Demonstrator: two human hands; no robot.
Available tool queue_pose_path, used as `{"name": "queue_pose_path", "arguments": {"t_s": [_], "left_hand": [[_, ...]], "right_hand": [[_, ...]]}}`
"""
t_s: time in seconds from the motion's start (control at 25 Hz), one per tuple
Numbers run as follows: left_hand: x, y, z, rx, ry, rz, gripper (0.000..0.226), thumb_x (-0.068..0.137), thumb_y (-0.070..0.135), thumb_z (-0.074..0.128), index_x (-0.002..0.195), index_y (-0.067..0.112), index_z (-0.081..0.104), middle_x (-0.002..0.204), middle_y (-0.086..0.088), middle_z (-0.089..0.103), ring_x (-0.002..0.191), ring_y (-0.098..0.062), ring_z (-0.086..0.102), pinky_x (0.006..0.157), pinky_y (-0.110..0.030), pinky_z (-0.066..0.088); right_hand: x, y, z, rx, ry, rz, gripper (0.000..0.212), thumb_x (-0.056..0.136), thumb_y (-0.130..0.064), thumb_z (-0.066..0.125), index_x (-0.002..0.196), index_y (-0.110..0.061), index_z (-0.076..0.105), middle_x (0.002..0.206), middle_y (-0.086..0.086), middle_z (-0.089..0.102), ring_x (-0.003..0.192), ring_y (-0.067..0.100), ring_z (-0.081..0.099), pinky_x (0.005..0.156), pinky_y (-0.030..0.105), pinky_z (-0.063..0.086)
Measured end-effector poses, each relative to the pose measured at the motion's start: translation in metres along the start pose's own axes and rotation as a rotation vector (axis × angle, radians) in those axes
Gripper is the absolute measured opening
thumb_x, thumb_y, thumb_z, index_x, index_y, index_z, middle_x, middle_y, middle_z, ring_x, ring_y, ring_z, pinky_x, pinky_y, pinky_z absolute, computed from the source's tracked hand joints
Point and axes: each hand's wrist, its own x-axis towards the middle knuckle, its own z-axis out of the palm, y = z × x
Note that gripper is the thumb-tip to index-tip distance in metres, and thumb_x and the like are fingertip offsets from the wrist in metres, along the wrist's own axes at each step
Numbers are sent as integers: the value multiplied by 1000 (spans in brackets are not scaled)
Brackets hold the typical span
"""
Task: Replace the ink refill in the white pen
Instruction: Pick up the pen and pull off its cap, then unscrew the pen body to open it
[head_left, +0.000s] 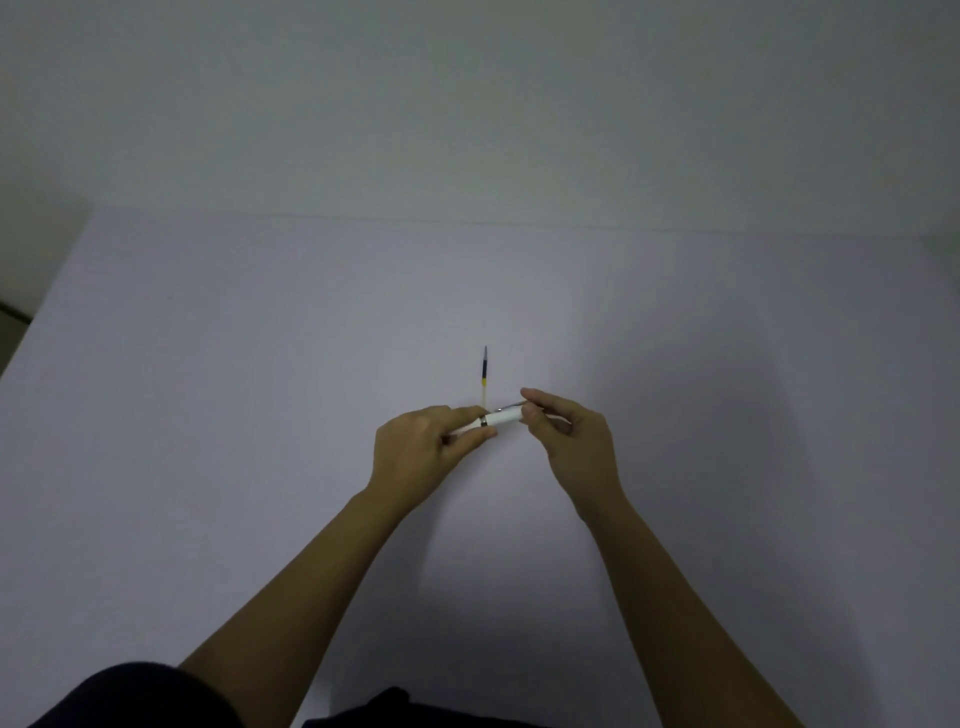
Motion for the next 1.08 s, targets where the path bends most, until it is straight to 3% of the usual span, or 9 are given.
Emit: {"name": "queue_pose_path", "arguments": {"t_s": [0.08,0.16,0.32,0.48,0.6,0.72,0.84,0.96,1.08], "left_hand": [[0,-6,1,-14,-78,-61,35,81,52,60,111,34,64,66,9,59,59,-8,50,52,-24,39],[-2,-14,1,-70,-134,-110,37,85,40,61,119,26,59,73,9,58,61,-8,50,57,-23,40],[-2,-16,1,-266,-107,-191,5,88,20,56,89,20,51,62,1,55,47,-7,43,46,-15,33],[1,-7,3,-267,-5,-176,7,84,13,58,85,19,58,78,1,59,64,-8,51,56,-16,39],[1,-4,4,-282,44,-160,10,83,10,60,89,17,62,84,0,58,71,-15,55,62,-26,46],[0,-4,3,-308,53,-166,11,84,11,60,91,18,63,85,2,57,71,-17,58,62,-31,49],[0,-3,0,-322,64,-162,12,84,10,60,93,17,64,84,7,56,71,-16,58,62,-26,49],[0,-2,-9,-320,60,-131,15,86,13,60,99,18,65,82,10,59,70,-12,58,61,-12,45],[1,1,-22,-340,-19,-65,20,89,19,60,107,23,65,78,14,64,67,-10,59,60,-9,43]], "right_hand": [[7,10,-5,28,83,38,22,85,-23,64,86,-44,69,82,14,73,67,23,56,63,32,48],[16,24,-15,29,150,85,18,85,-22,65,90,-39,69,81,4,70,72,13,57,63,21,45],[29,53,-20,-194,115,149,18,81,-17,69,98,-12,65,81,1,63,68,9,58,56,0,40],[39,66,-17,-314,100,145,13,79,-11,71,87,-3,66,77,7,62,72,18,57,54,0,38],[44,70,-16,-417,101,109,14,80,-10,70,90,0,67,88,18,69,79,25,62,57,10,39],[42,70,-12,-467,90,94,18,82,-11,68,96,1,67,96,21,68,87,29,64,72,22,42],[39,62,-15,-537,96,53,26,86,-15,64,107,1,63,107,22,62,93,31,62,82,31,46],[36,35,-19,-493,116,-69,21,90,-16,58,106,-4,64,104,18,64,88,25,63,78,19,43],[31,-6,-21,-375,11,-193,17,91,-20,55,99,-13,68,87,2,68,80,16,65,69,10,43]]}}
